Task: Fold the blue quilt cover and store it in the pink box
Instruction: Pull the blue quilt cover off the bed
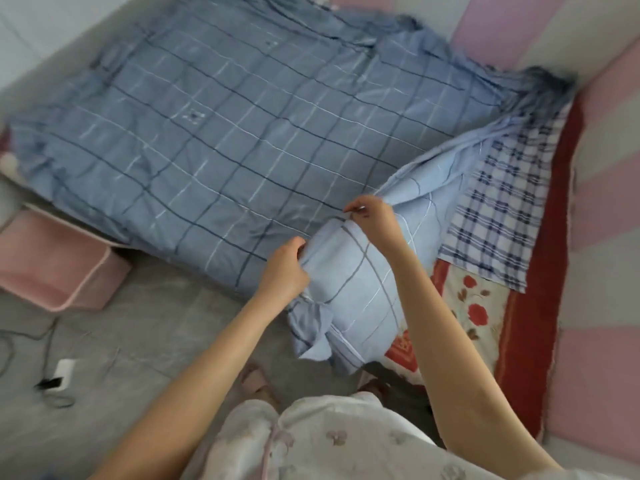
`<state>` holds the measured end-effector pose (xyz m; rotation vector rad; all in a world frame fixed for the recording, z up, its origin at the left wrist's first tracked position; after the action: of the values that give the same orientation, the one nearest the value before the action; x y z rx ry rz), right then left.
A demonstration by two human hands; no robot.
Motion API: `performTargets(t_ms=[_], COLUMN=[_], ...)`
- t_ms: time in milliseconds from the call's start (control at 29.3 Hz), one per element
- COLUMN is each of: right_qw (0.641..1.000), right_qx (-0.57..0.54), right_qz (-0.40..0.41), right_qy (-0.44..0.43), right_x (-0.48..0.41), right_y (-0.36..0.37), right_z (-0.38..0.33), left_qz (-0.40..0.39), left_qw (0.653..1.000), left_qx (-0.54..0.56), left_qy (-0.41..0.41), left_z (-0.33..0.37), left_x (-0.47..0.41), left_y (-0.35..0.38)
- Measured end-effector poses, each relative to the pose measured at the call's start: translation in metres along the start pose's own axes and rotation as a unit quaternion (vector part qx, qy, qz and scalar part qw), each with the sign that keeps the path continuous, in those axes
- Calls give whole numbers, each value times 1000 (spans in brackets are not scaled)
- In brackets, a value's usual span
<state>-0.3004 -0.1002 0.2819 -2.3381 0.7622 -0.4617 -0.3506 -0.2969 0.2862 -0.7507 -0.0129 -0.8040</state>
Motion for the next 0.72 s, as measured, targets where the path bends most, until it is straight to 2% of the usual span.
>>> performTargets(t_ms=[103,273,410,581,718], right_qw=[1000,999,998,992,989], right_qx=[-22,28,9,28,8], right_qz=[17,-20,-20,-82,-101], right_qy=[3,-29,-65,-87,-111], right_x=[-29,-82,-122,-180,-219], right_y=[32,84,134,207,251], right_z=[-53,-135,-184,-225,-260], left_qz=[56,133,169,221,252], left_qw=[998,990,985,973,961], left_qx=[14,29,36,44,51], left_qy=[-7,-21,-19,-50,-106], left_z=[-48,-108,-137,-175,-205], left_x=[-13,-45,-63,-95,-129], left_y=[-67,-164,-212,-272,-316])
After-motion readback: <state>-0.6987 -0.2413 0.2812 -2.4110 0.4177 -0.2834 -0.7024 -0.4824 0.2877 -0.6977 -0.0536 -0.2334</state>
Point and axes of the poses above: each hand's wrist, its own x-axis away from the middle knuckle, its own y-axis out of the palm, z = x × y, the point moved 4 cm from there along -x, towards the middle knuckle, and after that the axes turned 1 degree about x, right-handed, at the moved point
